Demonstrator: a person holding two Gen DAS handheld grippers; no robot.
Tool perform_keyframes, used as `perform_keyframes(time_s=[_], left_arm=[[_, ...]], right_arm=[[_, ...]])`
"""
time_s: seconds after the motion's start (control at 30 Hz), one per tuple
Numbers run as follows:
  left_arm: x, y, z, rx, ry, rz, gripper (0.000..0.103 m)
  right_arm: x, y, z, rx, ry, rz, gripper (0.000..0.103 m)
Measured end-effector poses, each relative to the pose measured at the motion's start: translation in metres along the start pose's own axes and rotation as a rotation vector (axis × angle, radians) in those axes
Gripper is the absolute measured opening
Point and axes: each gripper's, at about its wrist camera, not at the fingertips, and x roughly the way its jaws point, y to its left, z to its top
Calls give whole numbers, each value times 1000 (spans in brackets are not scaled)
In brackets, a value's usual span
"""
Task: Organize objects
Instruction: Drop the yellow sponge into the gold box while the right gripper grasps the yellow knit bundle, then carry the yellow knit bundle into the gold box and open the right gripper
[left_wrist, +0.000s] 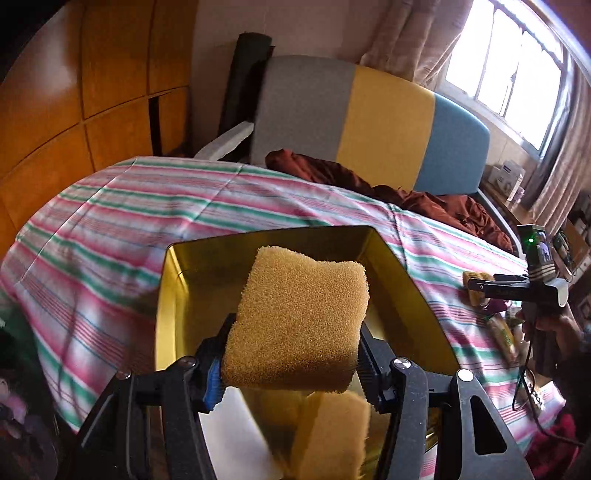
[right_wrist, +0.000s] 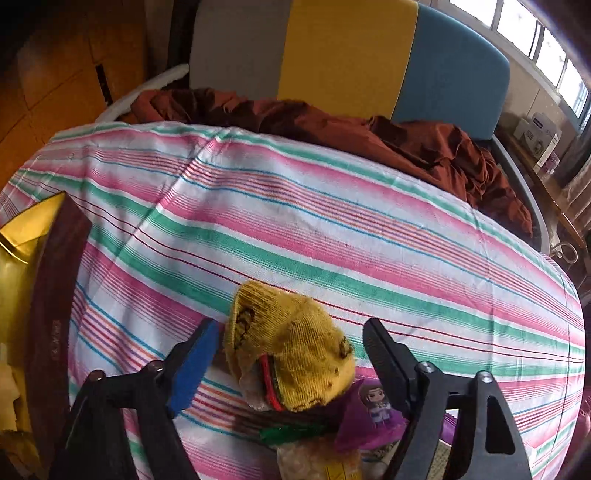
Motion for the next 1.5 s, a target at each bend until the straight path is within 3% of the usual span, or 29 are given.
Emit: perform_keyframes(time_s=[0.03, 0.2, 0.67, 0.77, 0.8, 0.93, 1.23, 1.5], left_arm=[[1, 4, -2, -6, 4, 9, 58], [10, 29, -7, -55, 23, 46, 58], [63, 47, -12, -20, 120, 147, 58], [67, 49, -11, -9, 120, 179, 67], [67, 50, -9, -11, 119, 181, 75], [61, 52, -8, -37, 102, 152, 83], [14, 45, -18, -42, -23, 190, 103], [-31, 37, -32, -44, -116, 192, 103]], right_arm=[[7, 0, -2, 2, 23, 4, 61], [6, 0, -16, -12, 0, -10, 51], [-18, 30, -51, -72, -14, 8, 47], [-24, 36, -59, -67, -18, 18, 47], [-25, 39, -61, -69, -19, 18, 47], [-31, 49, -71, -72, -20, 25, 47], [-45, 60, -98, -48, -31, 49, 48], [-52, 65, -115, -23, -49, 48, 48]])
